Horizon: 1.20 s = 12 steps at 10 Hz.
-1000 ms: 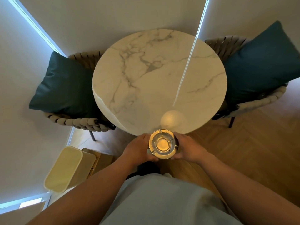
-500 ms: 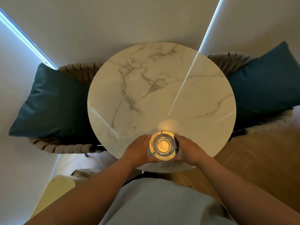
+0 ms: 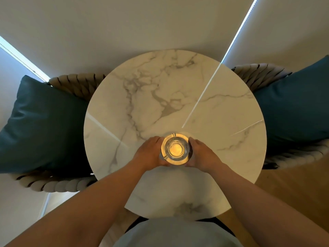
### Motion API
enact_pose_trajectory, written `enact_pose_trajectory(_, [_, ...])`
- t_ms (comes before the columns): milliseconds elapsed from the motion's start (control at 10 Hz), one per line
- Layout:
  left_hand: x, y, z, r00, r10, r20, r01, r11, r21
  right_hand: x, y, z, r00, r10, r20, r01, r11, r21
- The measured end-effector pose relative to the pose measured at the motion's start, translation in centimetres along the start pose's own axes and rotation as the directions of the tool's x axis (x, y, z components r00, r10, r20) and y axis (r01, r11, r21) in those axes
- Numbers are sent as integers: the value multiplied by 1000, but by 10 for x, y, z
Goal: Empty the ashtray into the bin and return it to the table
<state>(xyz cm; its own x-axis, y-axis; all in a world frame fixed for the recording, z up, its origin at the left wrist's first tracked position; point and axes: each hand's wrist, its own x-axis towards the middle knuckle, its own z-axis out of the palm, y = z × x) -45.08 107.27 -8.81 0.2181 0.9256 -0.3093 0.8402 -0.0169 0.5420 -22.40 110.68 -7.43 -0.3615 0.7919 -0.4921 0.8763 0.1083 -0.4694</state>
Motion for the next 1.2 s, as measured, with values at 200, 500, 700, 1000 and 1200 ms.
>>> enact_pose_trajectory(200, [51, -6, -9, 999, -17, -35, 21, 995, 102, 50, 11, -24, 997, -75, -28, 74, 997, -19])
enact_pose_trajectory(500, [99, -19, -15, 997, -43, -61, 55, 977, 204, 100, 16, -41, 990, -136, -27, 128, 973, -191])
enact_pose_trajectory(700, [105, -21, -12, 996, -67, -54, 79, 966, 245, 104, 15, -39, 995, -98, -18, 92, 975, -204])
enact_pose_trajectory(1000, [107, -21, -15, 996, -71, -52, 82, 958, 274, 109, 15, -38, 997, -81, -11, 76, 973, -217])
enact_pose_trajectory(1200, [106, -19, -16, 996, -78, -52, 89, 962, 258, 106, 18, -38, 998, -70, -6, 67, 978, -200])
